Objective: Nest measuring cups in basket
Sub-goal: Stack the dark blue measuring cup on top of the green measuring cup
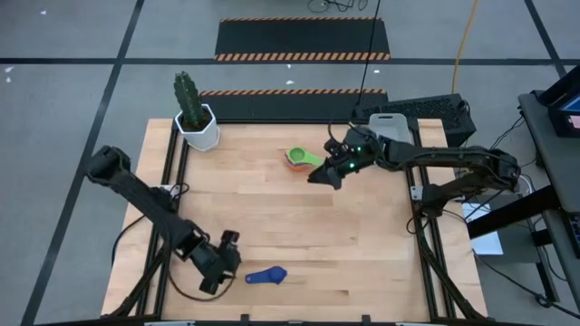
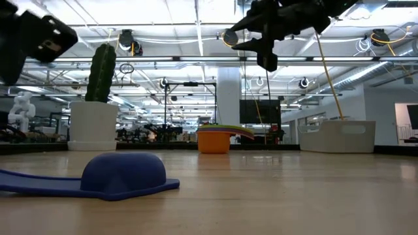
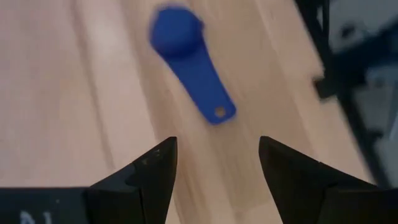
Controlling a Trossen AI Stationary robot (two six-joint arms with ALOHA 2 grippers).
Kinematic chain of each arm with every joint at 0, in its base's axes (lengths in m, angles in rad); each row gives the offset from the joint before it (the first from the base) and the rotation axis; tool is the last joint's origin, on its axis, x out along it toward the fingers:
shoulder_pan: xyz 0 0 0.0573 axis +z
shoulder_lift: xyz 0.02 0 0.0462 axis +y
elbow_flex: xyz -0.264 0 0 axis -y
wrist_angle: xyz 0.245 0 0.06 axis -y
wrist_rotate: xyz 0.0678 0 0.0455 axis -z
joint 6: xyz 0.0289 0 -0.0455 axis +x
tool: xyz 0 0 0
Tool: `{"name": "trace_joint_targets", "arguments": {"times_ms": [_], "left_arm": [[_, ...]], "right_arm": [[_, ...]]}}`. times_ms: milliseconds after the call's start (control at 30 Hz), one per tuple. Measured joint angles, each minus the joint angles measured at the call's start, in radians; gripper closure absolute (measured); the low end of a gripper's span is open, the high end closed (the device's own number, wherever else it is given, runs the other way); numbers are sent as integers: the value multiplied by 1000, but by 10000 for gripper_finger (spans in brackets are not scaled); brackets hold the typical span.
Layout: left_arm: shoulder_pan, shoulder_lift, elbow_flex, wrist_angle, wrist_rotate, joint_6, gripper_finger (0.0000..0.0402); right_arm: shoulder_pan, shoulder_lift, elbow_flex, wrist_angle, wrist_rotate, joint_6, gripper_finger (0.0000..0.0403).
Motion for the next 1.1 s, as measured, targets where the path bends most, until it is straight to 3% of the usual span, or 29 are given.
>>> {"name": "trace_joint_targets", "arguments": {"times_ms": [167, 433, 967, 1100], "left_arm": [[-30, 99, 1, 74, 1, 154, 172], [-60, 231, 0, 163, -96, 385, 171], [-76, 326, 0, 344, -212, 730, 172], [-67, 330, 0, 329, -214, 745, 194]], "right_arm": [[35, 0, 0, 0, 4, 14, 246], [45, 0, 0, -2, 7, 53, 246], [54, 0, 0, 1, 3, 101, 246], [71, 0, 0, 1, 3, 101, 246]]}}
